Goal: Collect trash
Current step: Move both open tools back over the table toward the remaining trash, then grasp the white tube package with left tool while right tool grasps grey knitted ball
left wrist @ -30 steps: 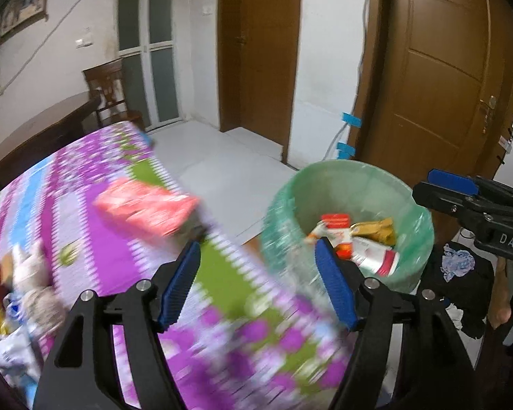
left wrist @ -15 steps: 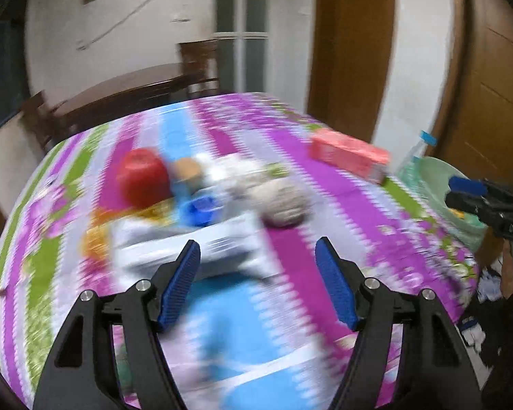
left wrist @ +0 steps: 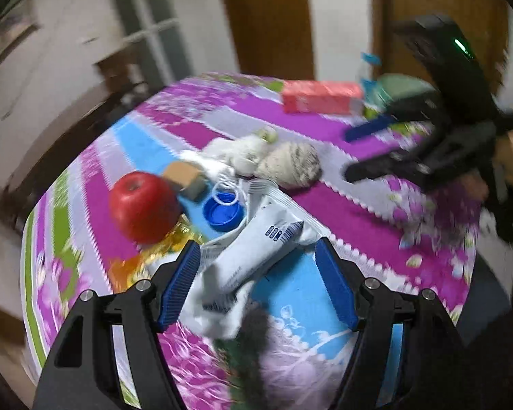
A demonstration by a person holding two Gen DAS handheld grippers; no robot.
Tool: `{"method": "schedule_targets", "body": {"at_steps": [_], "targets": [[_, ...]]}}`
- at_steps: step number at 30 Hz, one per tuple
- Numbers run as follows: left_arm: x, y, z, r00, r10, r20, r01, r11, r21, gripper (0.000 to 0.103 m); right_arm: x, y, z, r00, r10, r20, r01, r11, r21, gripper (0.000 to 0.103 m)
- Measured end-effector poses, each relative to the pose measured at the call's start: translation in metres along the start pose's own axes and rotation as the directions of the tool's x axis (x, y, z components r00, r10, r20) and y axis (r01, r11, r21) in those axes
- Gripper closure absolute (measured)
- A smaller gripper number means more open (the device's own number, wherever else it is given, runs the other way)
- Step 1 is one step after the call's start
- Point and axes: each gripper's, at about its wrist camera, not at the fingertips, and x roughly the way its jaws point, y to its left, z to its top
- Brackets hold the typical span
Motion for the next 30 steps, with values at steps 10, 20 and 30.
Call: {"method": "schedule_targets", "body": {"at_steps": [10, 20, 30], "targets": [[0.032, 0.000, 0.001, 0.995, -0.062, -0.075, 0.071, 0.988, 0.136, 0.036, 0.044, -0.002, 0.032, 0.997, 0.026, -0.069, -0.025, 1.000, 0.003, 0.037], [0.044, -0.009, -0.007, 0.995, -0.053, -0.086, 0.063, 0.990, 0.125, 0.061, 0.061, 0.001, 0.038, 0.997, -0.018, -0.073, 0.017, 1.000, -0.013, 0.051], [0.030, -0.013, -0.010, 0.999, -0.041, -0.023, 0.041, 0.999, 0.005, 0.077, 0.043, 0.005, 0.025, 0.998, -0.057, 0.000, 0.057, 0.998, 0.003, 0.059]]}}
